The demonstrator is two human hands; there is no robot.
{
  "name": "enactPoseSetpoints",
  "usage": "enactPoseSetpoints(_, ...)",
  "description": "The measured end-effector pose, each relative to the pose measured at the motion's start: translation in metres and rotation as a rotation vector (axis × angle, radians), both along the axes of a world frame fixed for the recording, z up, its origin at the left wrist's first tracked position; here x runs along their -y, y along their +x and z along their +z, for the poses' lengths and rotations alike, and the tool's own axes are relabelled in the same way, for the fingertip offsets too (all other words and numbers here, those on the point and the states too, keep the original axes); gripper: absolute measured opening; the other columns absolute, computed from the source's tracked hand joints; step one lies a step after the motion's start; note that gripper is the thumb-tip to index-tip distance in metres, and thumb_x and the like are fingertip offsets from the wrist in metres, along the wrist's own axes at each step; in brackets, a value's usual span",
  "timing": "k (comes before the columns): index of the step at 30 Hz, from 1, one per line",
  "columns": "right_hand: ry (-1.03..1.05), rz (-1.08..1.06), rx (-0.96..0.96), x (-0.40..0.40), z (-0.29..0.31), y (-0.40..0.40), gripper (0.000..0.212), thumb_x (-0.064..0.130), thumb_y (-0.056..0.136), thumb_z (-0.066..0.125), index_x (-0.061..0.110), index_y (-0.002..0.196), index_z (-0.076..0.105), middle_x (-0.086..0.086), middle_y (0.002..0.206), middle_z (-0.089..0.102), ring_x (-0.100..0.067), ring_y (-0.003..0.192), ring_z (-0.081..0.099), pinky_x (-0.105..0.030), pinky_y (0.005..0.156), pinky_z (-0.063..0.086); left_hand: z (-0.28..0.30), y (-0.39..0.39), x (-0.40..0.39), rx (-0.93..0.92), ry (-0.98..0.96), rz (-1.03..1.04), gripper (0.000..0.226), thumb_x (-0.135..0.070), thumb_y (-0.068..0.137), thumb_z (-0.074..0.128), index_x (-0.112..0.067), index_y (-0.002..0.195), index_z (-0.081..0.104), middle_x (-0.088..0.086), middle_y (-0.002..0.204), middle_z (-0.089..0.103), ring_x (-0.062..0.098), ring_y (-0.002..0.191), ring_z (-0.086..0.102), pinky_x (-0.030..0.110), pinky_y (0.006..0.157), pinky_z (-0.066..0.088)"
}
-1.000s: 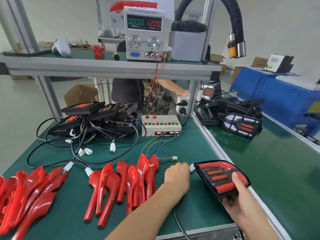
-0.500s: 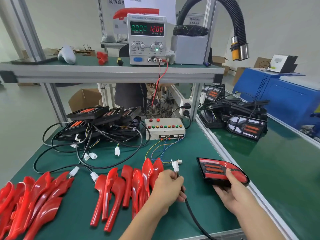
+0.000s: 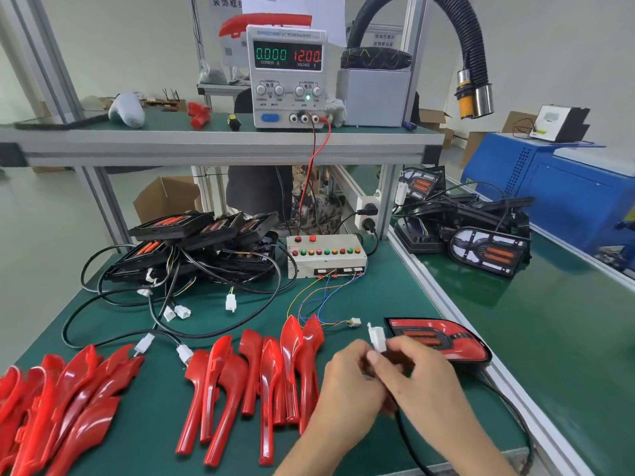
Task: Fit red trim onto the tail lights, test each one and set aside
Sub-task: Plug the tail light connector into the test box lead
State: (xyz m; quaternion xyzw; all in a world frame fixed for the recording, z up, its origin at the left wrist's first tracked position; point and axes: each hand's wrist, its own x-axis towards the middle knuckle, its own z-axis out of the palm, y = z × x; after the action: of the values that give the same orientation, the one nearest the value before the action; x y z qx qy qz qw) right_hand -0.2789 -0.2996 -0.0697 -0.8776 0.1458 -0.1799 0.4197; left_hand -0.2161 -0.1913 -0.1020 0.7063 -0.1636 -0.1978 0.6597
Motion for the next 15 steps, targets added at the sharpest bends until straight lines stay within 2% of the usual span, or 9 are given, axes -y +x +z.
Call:
enactPoseSetpoints(1, -0.040, -0.022, 0.011, 0.002, -0.002, 0.007, 0.017, 0.032, 0.090, 0.072, 0.031, 0.074, 0.067, 0.019, 0.073, 0.069, -0.001, 0.073, 0.062, -0.015, 0.067, 0.045, 0.001, 0.002, 0.000, -0.010, -0.009, -0.031, 0.004, -0.018, 0.079, 0.070, -0.020, 0.079, 0.066, 0.009, 0.067, 0.072, 0.024, 0.055, 0.069, 0.041, 0.057, 0.061)
enactPoseSetpoints(3, -0.038, -0.083, 0.020, 0.012, -0.004, 0.018, 0.021, 0.028, 0.095, 0.067, 0.021, 0.075, 0.069, 0.008, 0.070, 0.070, -0.006, 0.067, 0.064, -0.023, 0.067, 0.048, 0.003, 0.013, -0.004, 0.031, 0.033, -0.095, 0.009, -0.023, 0.077, 0.071, -0.020, 0.085, 0.070, 0.004, 0.075, 0.075, 0.017, 0.063, 0.072, 0.043, 0.070, 0.064)
enactPoseSetpoints(4, 0.065, -0.115, 0.031, 0.018, -0.003, 0.022, 0.022, 0.025, 0.097, 0.065, 0.017, 0.078, 0.070, 0.004, 0.070, 0.072, -0.008, 0.065, 0.067, -0.025, 0.067, 0.051, 0.002, 0.024, -0.005, 0.130, 0.116, -0.087, 0.011, -0.027, 0.078, 0.073, -0.022, 0.088, 0.071, -0.002, 0.079, 0.075, 0.011, 0.068, 0.071, 0.040, 0.075, 0.063)
enactPoseSetpoints(6, 0.332, -0.140, 0.032, 0.029, 0.002, 0.027, 0.022, 0.020, 0.101, 0.060, 0.010, 0.085, 0.072, -0.003, 0.071, 0.074, -0.016, 0.059, 0.072, -0.029, 0.065, 0.056, 0.001, 0.052, -0.005, 0.476, 0.377, 0.034, 0.012, -0.030, 0.085, 0.070, -0.027, 0.096, 0.069, -0.012, 0.091, 0.074, 0.005, 0.085, 0.066, 0.034, 0.082, 0.056)
enactPoseSetpoints(7, 0.405, -0.139, 0.013, 0.033, 0.003, 0.031, 0.023, 0.019, 0.102, 0.059, 0.009, 0.087, 0.072, -0.003, 0.070, 0.073, -0.017, 0.056, 0.071, -0.032, 0.063, 0.056, 0.003, 0.066, -0.002, 0.651, 0.501, 0.081, 0.015, -0.031, 0.089, 0.068, -0.027, 0.104, 0.068, -0.013, 0.099, 0.072, 0.008, 0.098, 0.062, 0.032, 0.085, 0.052)
enactPoseSetpoints(9, 0.436, -0.133, -0.035, 0.040, 0.004, 0.039, 0.023, 0.020, 0.102, 0.059, 0.007, 0.089, 0.072, 0.001, 0.064, 0.069, -0.017, 0.051, 0.065, -0.032, 0.057, 0.052, 0.005, 0.092, 0.011, 0.842, 0.709, 0.073, 0.026, -0.035, 0.095, 0.064, -0.024, 0.119, 0.065, -0.008, 0.116, 0.068, 0.018, 0.116, 0.052, 0.033, 0.093, 0.045)
enactPoseSetpoints(12, 0.432, -0.108, -0.069, 0.044, 0.009, 0.055, 0.025, 0.019, 0.100, 0.061, 0.002, 0.084, 0.070, 0.001, 0.061, 0.065, -0.016, 0.048, 0.057, -0.026, 0.049, 0.045, 0.000, 0.120, 0.037, 0.954, 1.085, -0.064, 0.038, -0.038, 0.098, 0.060, -0.017, 0.130, 0.060, 0.004, 0.130, 0.059, 0.026, 0.127, 0.044, 0.040, 0.104, 0.037)
enactPoseSetpoints(15, 0.385, -0.086, -0.102, 0.047, 0.010, 0.072, 0.028, 0.020, 0.100, 0.061, 0.000, 0.083, 0.069, 0.002, 0.059, 0.063, -0.015, 0.047, 0.054, -0.022, 0.048, 0.044, -0.012, 0.133, 0.052, 0.963, 1.286, -0.179, 0.035, -0.034, 0.100, 0.058, -0.015, 0.129, 0.059, 0.008, 0.132, 0.058, 0.029, 0.128, 0.044, 0.043, 0.106, 0.033)
